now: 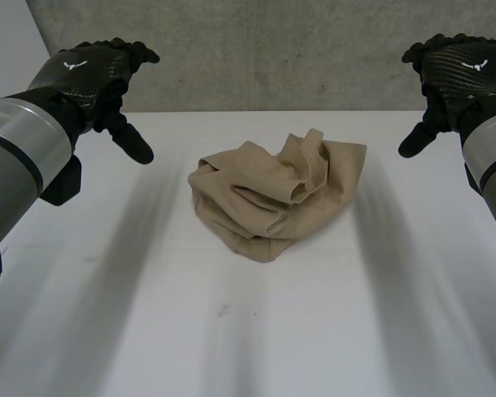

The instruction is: Fold the shorts.

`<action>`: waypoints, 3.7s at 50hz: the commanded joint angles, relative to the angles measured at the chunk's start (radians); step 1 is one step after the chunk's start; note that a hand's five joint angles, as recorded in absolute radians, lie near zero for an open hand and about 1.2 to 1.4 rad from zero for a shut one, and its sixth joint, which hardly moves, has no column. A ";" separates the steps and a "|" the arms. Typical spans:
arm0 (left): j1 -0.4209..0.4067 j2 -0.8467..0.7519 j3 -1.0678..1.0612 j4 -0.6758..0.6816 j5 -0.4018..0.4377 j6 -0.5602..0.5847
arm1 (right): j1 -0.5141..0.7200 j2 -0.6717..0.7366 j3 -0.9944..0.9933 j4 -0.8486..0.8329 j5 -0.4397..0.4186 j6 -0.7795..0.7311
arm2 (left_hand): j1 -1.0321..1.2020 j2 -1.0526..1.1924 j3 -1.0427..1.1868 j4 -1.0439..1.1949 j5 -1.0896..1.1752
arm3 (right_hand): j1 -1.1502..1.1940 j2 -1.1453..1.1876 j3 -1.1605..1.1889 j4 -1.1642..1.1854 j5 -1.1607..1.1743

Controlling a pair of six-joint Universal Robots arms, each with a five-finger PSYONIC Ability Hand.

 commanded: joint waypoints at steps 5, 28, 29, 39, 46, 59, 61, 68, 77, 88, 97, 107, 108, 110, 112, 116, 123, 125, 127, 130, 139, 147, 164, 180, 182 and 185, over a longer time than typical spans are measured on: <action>0.002 -0.086 -0.057 0.155 0.005 0.030 | -0.004 0.025 0.032 0.100 -0.202 -0.155 | -0.005 -0.012 -0.019 -0.011 -0.027 | -0.032 -0.046 -0.045 -0.061 -0.057; 0.045 -0.703 0.116 0.466 0.206 0.093 | -0.157 0.083 0.445 -0.135 -0.358 -0.208 | 0.203 0.196 0.189 0.197 0.181 | -0.032 -0.046 -0.045 -0.061 -0.057; 0.043 -0.712 0.118 0.466 0.210 0.093 | -0.157 0.086 0.446 -0.136 -0.358 -0.208 | 0.212 0.205 0.198 0.206 0.190 | -0.032 -0.046 -0.045 -0.061 -0.057; 0.051 -0.735 0.139 0.472 0.164 0.091 | -0.154 0.109 0.446 -0.138 -0.356 -0.208 | 1.201 1.194 1.187 1.195 1.179 | -0.032 -0.046 -0.045 -0.061 -0.057; 0.124 -0.567 0.118 0.542 -0.111 0.184 | -0.156 0.108 0.448 -0.136 -0.358 -0.209 | 1.201 1.194 1.187 1.195 1.179 | -0.032 -0.046 -0.045 -0.061 -0.057; 0.168 -0.263 0.073 0.932 -0.110 0.287 | -0.144 0.108 0.460 -0.136 -0.356 -0.209 | 1.201 1.194 1.187 1.195 1.179 | -0.032 -0.046 -0.045 -0.061 -0.057; 0.107 -0.267 0.082 0.936 -0.060 0.272 | -0.144 0.106 0.463 -0.136 -0.356 -0.209 | 1.201 1.194 1.187 1.195 1.179 | -0.032 -0.046 -0.045 -0.061 -0.057; -0.113 -0.401 0.069 0.923 0.156 0.214 | -0.144 0.101 0.469 -0.136 -0.356 -0.209 | 1.201 1.194 1.187 1.195 1.179 | -0.032 -0.046 -0.045 -0.061 -0.057; -0.282 -0.556 -0.028 0.734 0.411 0.231 | -0.148 0.083 0.469 -0.136 -0.351 -0.209 | 1.201 1.194 1.187 1.195 1.179 | -0.032 -0.046 -0.045 -0.061 -0.057; -0.340 -0.544 -0.119 0.585 0.503 0.369 | -0.168 0.065 0.462 -0.133 -0.338 -0.208 | 1.105 1.098 1.092 1.099 1.083 | -0.032 -0.046 -0.045 -0.061 -0.057; -0.316 -0.409 -0.197 0.568 0.500 0.384 | -0.165 0.062 0.468 -0.132 -0.336 -0.206 | 0.341 0.335 0.328 0.336 0.320 | -0.032 -0.046 -0.045 -0.061 -0.057; -0.312 -0.268 -0.269 0.564 0.499 0.369 | -0.160 0.063 0.469 -0.136 -0.355 -0.199 | 0.042 0.036 0.029 0.037 0.021 | -0.032 -0.046 -0.045 -0.061 -0.057; -0.314 -0.257 -0.277 0.565 0.499 0.366 | -0.160 0.065 0.468 -0.136 -0.355 -0.197 | 0.027 0.020 0.014 0.021 0.005 | -0.032 -0.046 -0.045 -0.061 -0.057; -0.316 -0.217 -0.292 0.570 0.499 0.359 | -0.162 0.063 0.453 -0.135 -0.355 -0.199 | 0.018 0.011 0.005 0.012 -0.004 | -0.032 -0.046 -0.045 -0.061 -0.057; -0.316 -0.191 -0.292 0.574 0.496 0.356 | -0.168 0.065 0.442 -0.133 -0.353 -0.199 | 0.021 0.014 0.008 0.015 -0.001 | -0.032 -0.046 -0.045 -0.061 -0.057; -0.311 -0.151 -0.278 0.578 0.441 0.346 | -0.171 0.065 0.397 -0.123 -0.335 -0.185 | 0.027 0.020 0.013 0.021 0.005 | -0.032 -0.046 -0.045 -0.061 -0.057; -0.309 -0.174 -0.218 0.556 0.174 0.344 | -0.176 0.068 0.315 -0.064 -0.333 -0.087 | 0.033 0.026 0.019 0.027 0.011 | -0.032 -0.046 -0.045 -0.061 -0.057; -0.319 -0.191 -0.215 0.541 0.120 0.343 | -0.176 0.078 0.275 -0.019 -0.333 -0.059 | 0.033 0.026 0.019 0.027 0.011 | -0.032 -0.046 -0.045 -0.061 -0.057; -0.335 -0.212 -0.211 0.512 0.088 0.341 | -0.180 0.088 0.249 0.008 -0.335 -0.051 | 0.033 0.026 0.019 0.027 0.011 | -0.032 -0.046 -0.045 -0.061 -0.057; -0.372 -0.228 -0.208 0.461 0.078 0.332 | -0.206 0.127 0.206 0.038 -0.335 -0.051 | 0.042 0.035 0.028 0.036 0.020 | -0.032 -0.046 -0.045 -0.061 -0.057; -0.397 -0.243 -0.163 0.341 0.017 0.175 | -0.228 0.239 0.111 0.069 -0.336 -0.059 | 0.168 0.161 0.154 0.162 0.146 | -0.032 -0.046 -0.045 -0.061 -0.057; -0.395 -0.375 -0.051 0.199 -0.021 0.157 | -0.222 0.410 -0.007 0.100 -0.348 -0.067 | 0.312 0.305 0.298 0.306 0.290 | -0.032 -0.046 -0.045 -0.061 -0.057; -0.329 -0.499 0.088 0.166 -0.072 0.221 | -0.214 0.672 -0.285 0.065 -0.497 -0.051 | 1.201 1.194 1.187 1.195 1.179 | 1.032 1.019 1.019 1.003 1.007; -0.110 -0.493 0.427 0.520 -0.089 0.487 | -0.145 0.646 -0.785 -0.087 -0.405 -0.001 | 1.201 1.194 1.187 1.195 1.179 | 1.190 1.176 1.177 1.161 1.165; -0.101 -0.490 0.475 0.586 -0.081 0.497 | -0.127 0.626 -0.828 -0.148 -0.362 -0.002 | 1.201 1.194 1.187 1.195 1.179 | 1.190 1.176 1.177 1.161 1.165; -0.090 -0.469 0.521 0.732 -0.043 0.498 | -0.099 0.553 -0.836 -0.293 -0.309 0.013 | 1.201 1.194 1.187 1.195 1.179 | 1.190 1.176 1.177 1.161 1.165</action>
